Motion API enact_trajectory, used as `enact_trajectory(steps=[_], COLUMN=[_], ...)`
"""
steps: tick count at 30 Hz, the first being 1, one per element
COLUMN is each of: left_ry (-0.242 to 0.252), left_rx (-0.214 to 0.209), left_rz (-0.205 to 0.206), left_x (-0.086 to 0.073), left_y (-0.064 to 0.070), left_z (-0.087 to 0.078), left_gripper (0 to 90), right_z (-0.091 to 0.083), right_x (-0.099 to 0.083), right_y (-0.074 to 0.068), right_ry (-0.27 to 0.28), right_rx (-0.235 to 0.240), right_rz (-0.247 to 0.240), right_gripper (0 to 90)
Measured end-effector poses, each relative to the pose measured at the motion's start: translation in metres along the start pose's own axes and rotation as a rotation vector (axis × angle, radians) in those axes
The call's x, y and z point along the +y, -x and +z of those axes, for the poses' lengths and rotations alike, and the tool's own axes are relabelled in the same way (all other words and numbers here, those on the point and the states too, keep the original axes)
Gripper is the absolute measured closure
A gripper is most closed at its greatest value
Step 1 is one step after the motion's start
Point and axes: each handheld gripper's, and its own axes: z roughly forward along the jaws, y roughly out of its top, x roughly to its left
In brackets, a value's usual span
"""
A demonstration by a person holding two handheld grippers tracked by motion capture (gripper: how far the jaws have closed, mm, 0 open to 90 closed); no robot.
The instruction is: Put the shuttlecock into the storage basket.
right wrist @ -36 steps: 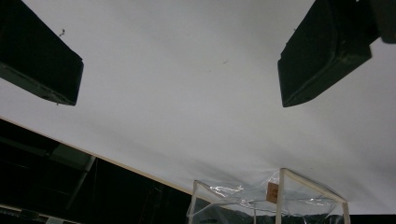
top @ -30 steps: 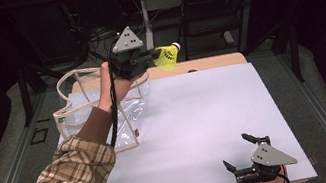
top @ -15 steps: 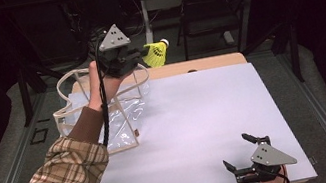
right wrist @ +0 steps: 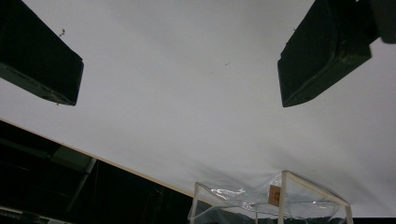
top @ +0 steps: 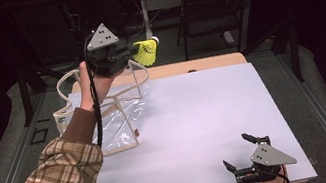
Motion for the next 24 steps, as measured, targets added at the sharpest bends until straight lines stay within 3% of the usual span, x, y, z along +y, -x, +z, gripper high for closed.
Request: enact_trajectory(steps=[24], left_ry=[0.006], left_rx=[0.056], left_rz=[-0.021], left_x=[-0.007], left_y=[-0.018], left_z=[-0.024], left_gripper=[89.7], right_z=[0.000], right_x=[0.000], right_y=[0.000], right_ry=[-0.004], right_rx=[-0.001], right_rz=[-0.005], right_gripper=[0.0])
